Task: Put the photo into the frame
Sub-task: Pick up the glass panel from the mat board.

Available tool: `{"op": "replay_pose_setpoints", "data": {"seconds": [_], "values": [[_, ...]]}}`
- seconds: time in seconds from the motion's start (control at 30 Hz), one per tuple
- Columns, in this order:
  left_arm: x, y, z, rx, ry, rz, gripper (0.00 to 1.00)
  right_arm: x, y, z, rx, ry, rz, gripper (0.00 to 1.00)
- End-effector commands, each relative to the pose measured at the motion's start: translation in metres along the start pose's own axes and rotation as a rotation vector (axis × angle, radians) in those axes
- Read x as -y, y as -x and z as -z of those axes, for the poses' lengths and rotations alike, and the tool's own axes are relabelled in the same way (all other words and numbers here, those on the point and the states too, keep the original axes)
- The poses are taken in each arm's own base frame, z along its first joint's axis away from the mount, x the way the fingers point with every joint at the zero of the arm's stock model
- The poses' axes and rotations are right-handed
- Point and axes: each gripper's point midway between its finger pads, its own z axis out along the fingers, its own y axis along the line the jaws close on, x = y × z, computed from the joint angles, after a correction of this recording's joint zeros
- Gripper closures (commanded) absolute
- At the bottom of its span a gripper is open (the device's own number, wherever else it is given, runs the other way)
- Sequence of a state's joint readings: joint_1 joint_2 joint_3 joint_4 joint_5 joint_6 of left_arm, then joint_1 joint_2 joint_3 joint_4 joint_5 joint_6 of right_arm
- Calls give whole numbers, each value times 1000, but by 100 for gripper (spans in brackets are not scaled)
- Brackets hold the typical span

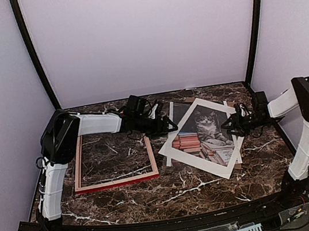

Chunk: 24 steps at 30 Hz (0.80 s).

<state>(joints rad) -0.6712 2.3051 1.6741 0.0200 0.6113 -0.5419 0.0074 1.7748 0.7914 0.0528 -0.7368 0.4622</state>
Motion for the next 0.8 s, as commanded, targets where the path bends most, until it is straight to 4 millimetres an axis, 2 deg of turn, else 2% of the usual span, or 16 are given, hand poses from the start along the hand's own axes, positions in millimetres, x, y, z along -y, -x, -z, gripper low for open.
{"op": "replay_pose_setpoints", "data": {"seconds": [0.0, 0.17, 0.3, 0.5, 0.77], "values": [[39, 21, 15, 41, -82, -80, 29, 27, -25, -4, -68, -97, -71, 50], [38, 18, 11, 22, -91, -53, 47, 25, -24, -4, -65, -91, -67, 50], [43, 16, 9, -4, -127, -9, 56, 26, -25, -5, -68, -87, -68, 50], [48, 18, 7, -13, -158, 33, 62, 26, -27, -5, -69, -78, -69, 50], [44, 15, -2, -42, -175, 72, 67, 26, -32, -7, -69, -59, -74, 50]]}}
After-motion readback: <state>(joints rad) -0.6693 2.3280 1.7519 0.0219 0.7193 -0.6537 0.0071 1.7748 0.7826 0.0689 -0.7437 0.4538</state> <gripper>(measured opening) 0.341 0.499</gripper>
